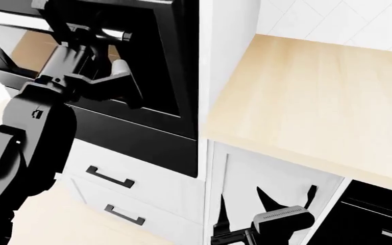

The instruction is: Open the oven door

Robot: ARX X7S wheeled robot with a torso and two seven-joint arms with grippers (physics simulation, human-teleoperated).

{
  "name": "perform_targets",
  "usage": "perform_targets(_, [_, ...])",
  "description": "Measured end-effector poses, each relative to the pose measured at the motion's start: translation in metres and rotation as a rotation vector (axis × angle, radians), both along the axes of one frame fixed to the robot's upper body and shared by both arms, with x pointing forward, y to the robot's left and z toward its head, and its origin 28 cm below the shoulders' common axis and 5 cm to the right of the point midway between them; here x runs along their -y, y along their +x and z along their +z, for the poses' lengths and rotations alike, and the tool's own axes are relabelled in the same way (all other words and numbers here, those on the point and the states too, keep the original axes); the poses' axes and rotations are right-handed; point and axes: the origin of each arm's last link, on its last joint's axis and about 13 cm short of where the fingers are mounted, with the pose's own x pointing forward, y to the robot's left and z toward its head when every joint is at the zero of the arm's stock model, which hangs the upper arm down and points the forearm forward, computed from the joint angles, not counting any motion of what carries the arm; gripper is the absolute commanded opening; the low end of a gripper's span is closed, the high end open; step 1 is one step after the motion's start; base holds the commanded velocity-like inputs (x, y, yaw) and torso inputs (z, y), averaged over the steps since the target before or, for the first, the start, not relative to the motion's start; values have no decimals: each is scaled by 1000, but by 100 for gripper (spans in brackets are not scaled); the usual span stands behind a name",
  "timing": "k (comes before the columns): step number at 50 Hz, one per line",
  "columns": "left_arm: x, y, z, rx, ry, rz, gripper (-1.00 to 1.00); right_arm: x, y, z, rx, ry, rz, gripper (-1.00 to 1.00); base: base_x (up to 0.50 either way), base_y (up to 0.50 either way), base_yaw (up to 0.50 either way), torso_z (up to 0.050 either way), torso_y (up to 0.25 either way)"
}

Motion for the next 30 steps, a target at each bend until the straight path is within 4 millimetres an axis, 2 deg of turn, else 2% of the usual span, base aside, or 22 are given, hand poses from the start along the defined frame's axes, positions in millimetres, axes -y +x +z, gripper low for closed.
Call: perform_targets(30, [-10, -24, -14, 12, -14, -4, -100, -1, -1, -2, -6, -4, 5, 100, 0, 0, 0, 1, 6])
